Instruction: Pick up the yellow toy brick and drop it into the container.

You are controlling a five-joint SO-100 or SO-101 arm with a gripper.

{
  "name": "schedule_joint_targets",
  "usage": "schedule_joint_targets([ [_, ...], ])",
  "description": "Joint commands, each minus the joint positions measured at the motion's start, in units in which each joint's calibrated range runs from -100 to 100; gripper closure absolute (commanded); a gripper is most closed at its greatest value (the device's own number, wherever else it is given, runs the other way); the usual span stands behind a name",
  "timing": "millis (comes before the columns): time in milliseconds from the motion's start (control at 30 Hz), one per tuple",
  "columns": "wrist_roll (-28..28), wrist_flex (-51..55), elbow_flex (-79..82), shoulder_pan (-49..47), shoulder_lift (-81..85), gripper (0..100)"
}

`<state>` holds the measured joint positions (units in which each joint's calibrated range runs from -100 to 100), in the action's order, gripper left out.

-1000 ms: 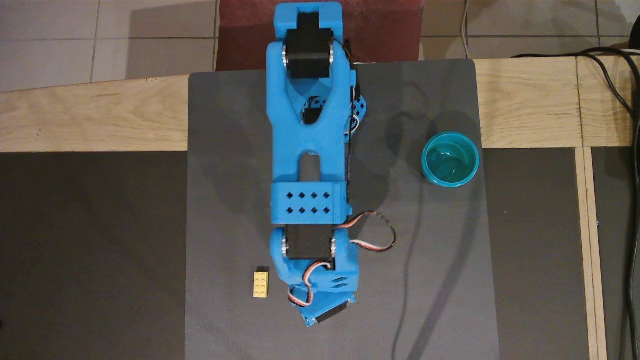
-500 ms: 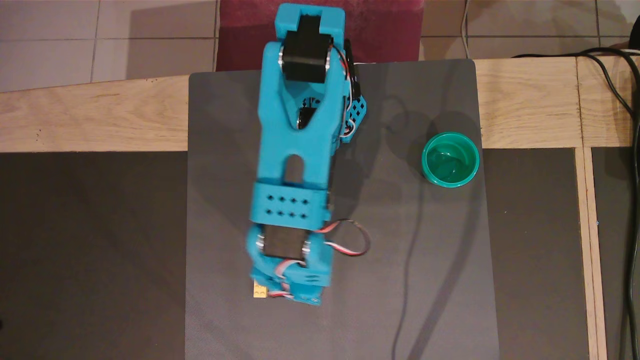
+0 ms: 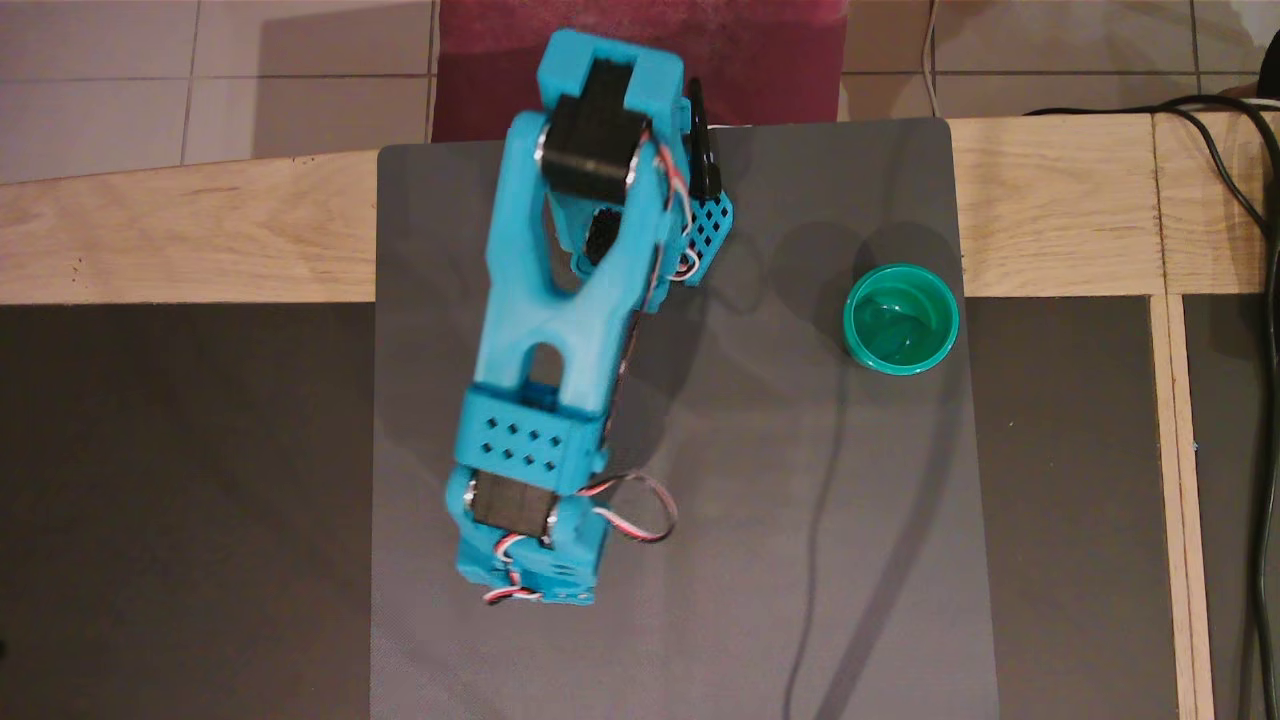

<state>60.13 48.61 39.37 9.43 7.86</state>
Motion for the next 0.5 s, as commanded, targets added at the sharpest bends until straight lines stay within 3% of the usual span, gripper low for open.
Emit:
schedule_joint_targets([
  [0,1.8,-1.9,-0.4,1.5,-1.1,100],
  [467,4.4,-3.8,-0.2,3.9,-1.8,97],
])
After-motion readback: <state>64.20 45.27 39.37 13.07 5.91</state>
